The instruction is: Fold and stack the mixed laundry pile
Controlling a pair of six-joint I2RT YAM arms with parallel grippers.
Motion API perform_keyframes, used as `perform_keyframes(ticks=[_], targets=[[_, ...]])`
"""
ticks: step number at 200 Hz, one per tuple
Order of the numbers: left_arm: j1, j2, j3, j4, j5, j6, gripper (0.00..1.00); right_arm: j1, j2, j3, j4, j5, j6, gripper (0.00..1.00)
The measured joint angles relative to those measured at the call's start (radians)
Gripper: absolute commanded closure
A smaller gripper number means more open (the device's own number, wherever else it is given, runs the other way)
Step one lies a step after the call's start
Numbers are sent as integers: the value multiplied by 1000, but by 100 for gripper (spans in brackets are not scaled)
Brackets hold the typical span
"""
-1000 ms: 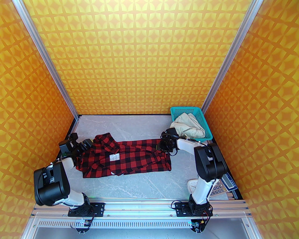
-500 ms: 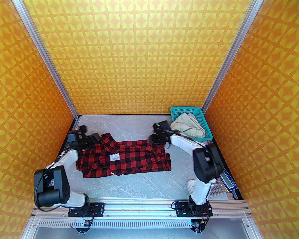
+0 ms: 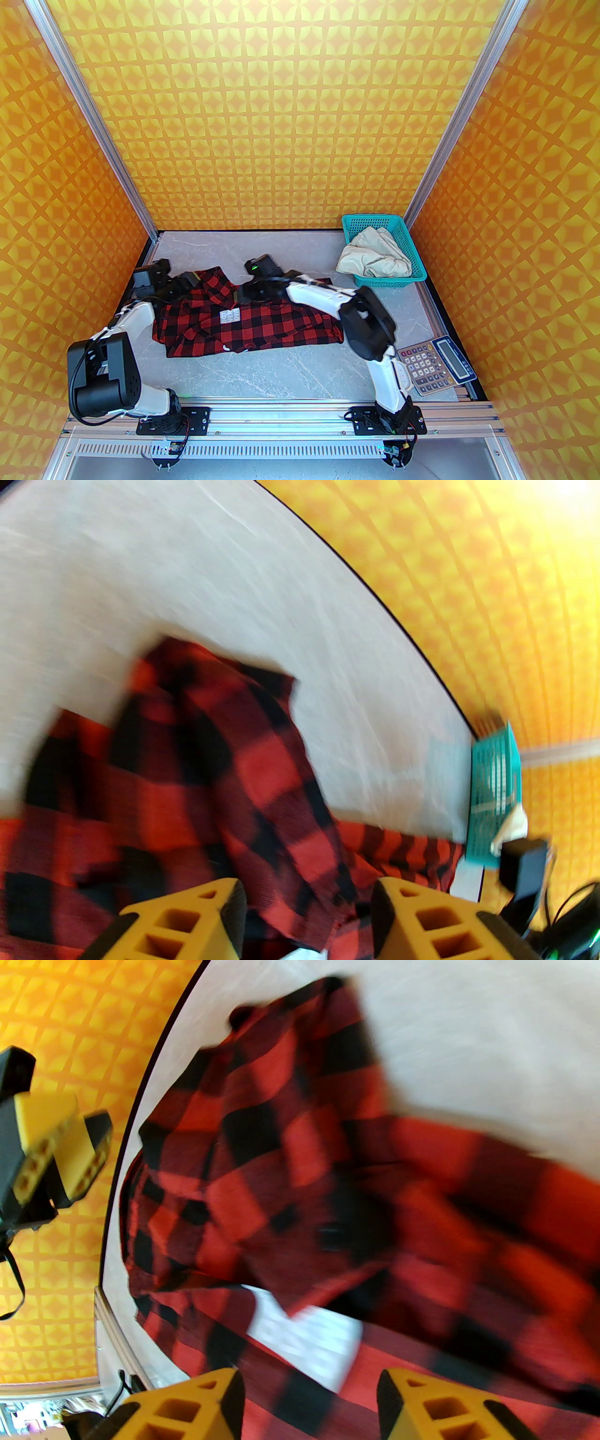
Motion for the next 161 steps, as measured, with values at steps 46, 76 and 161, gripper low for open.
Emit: perform_keyframes(ticks=[46, 76, 161], targets=[[9, 14, 0, 8, 17, -1, 51, 12, 103, 30, 61, 58, 182, 47], [9, 30, -9, 21, 25, -1, 51, 12, 145, 53, 93, 98, 267, 47], [9, 47, -26, 28, 39, 8, 51, 14, 211, 151, 133, 117, 367, 82]])
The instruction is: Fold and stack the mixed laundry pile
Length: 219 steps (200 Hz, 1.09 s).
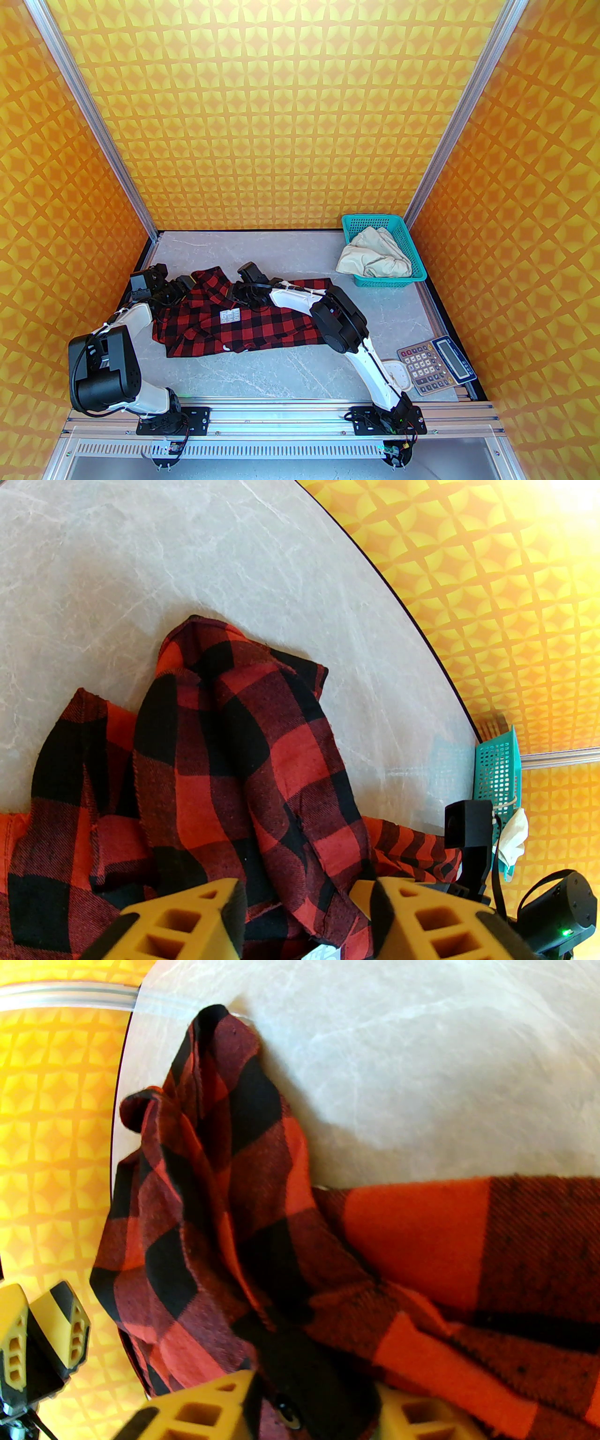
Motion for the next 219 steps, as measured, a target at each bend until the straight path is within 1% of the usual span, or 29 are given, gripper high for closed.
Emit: perform_keyframes(ticks=[5, 26, 73, 111, 132, 144, 160, 184, 200, 202, 219], targets=[[0, 0, 0, 0, 0, 1, 51, 0, 1, 2, 2, 0, 8, 87], [0, 0, -3, 2, 1, 3, 51, 2, 1, 8, 3, 0, 7, 100], [24, -1, -13, 7, 3, 3, 51, 4, -34, 10, -50, 2, -43, 100], [46, -21, -13, 7, 3, 3, 51, 4, -166, 5, -130, -20, -128, 100], [47, -25, -13, 7, 3, 3, 51, 4, -232, 8, -183, -29, -204, 100], [47, -25, -11, 7, 3, 3, 51, 4, -244, 34, -240, -34, -280, 100], [47, -27, -9, 6, 3, 3, 51, 4, -245, 80, -323, -42, -424, 100], [49, -35, 2, -1, 4, 6, 50, 4, -256, 145, -461, -33, -720, 100], [54, -43, 10, -2, 4, 8, 50, 4, -299, 133, -523, 19, -943, 100], [55, -45, 11, -2, 4, 8, 50, 5, -314, 124, -527, 35, -990, 100], [59, -51, 18, -5, 4, 11, 50, 6, -407, 38, -544, 138, -1220, 100]])
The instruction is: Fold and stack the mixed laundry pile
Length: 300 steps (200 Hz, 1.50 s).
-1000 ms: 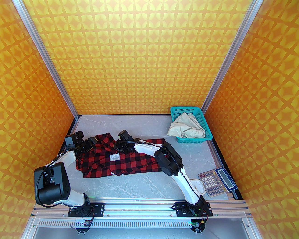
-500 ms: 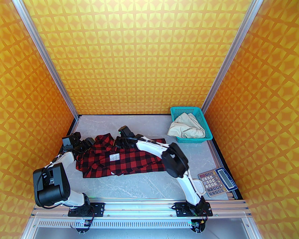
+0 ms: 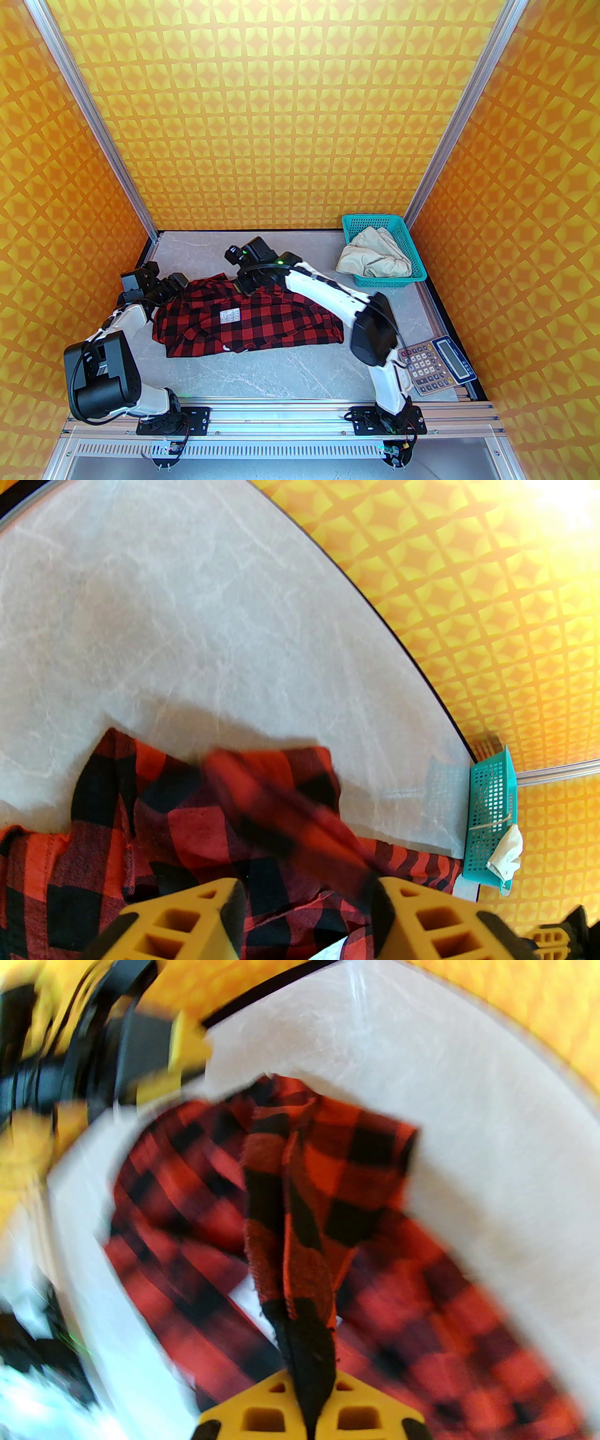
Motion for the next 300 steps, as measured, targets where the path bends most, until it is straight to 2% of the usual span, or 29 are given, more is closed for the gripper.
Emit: perform_keyframes(ticks=[36, 75, 107, 164, 176, 199, 216, 233, 250, 260, 272, 300], targets=[[1, -5, 7, -8, 0, 0, 50, -18, -181, -202, 55, 212, -410, 100], [1, -5, 11, -26, 5, 6, 50, -75, -368, -563, 281, 246, -704, 100], [1, -5, 11, -34, 7, 12, 50, -101, -432, -736, 437, 264, -855, 100], [1, -5, 11, -38, 15, 21, 50, -142, -453, -813, 552, 289, -941, 100], [1, -5, 11, -41, 15, 23, 50, -148, -468, -818, 557, 291, -941, 96], [1, -5, 11, -41, 15, 23, 50, -151, -492, -851, 561, 298, -915, 81], [1, -5, 11, -41, 15, 23, 50, -151, -509, -902, 551, 306, -887, 60], [1, -3, 11, -41, 15, 24, 50, -151, -520, -919, 470, 315, -818, 52], [1, 0, 11, -42, 15, 24, 50, -149, -545, -910, 377, 312, -732, 37], [1, 1, 11, -41, 16, 23, 50, -144, -568, -891, 321, 303, -645, 33], [1, 1, 11, -41, 18, 23, 50, -135, -594, -856, 272, 291, -536, 31], [-2, 0, 11, -41, 21, 23, 50, -128, -625, -729, 196, 280, -42, 34]])
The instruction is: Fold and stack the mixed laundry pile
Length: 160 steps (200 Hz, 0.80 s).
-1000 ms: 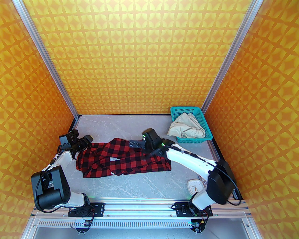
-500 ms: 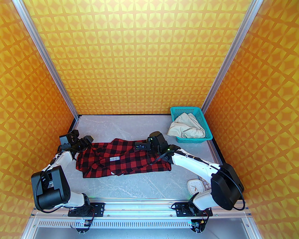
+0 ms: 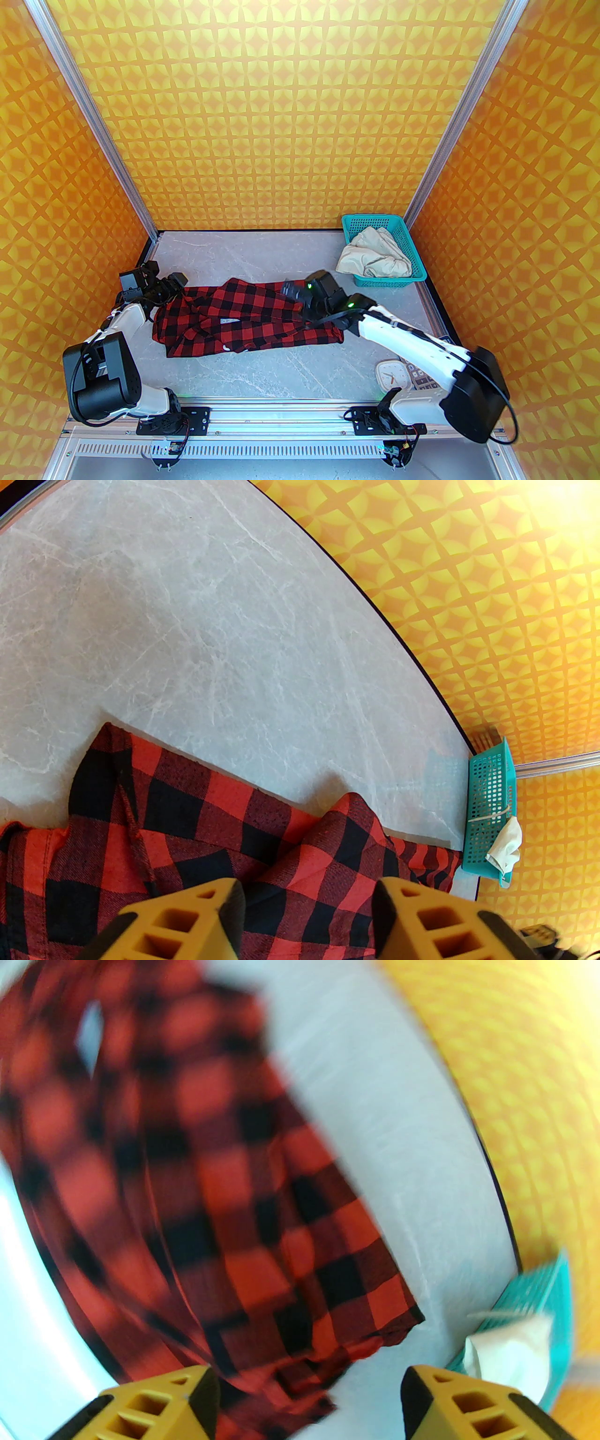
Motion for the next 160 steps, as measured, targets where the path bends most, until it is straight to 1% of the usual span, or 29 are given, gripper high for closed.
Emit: perform_keyframes(ticks=[7, 13, 30, 42, 55, 82, 101, 125, 145, 160], targets=[[-2, 0, 0, 0, 1, 0, 50, -7, 4, 29, -13, -14, 151, 35], [-6, 0, 0, 0, 1, 0, 50, -14, 9, 43, -24, -30, 251, 36], [-15, 0, 0, 0, 2, 0, 50, -48, 44, 52, -47, -79, 490, 37], [-27, 0, 0, 1, 2, 0, 50, -86, 81, 37, -52, -113, 612, 35], [-38, 0, 0, 1, 2, 0, 50, -132, 121, 13, -55, -147, 699, 35], [-56, 0, -16, 19, 6, -3, 50, -207, 226, 3, -70, -184, 784, 35], [-66, 0, -27, 24, 10, -4, 50, -235, 292, 3, -66, -205, 809, 35], [-73, 13, -28, 31, 13, -4, 50, -265, 357, 2, -34, -257, 830, 37], [-77, 25, -28, 31, 13, -3, 50, -275, 395, 2, -13, -302, 842, 45], [-78, 30, -28, 31, 14, -3, 50, -274, 417, 2, 1, -333, 847, 49]])
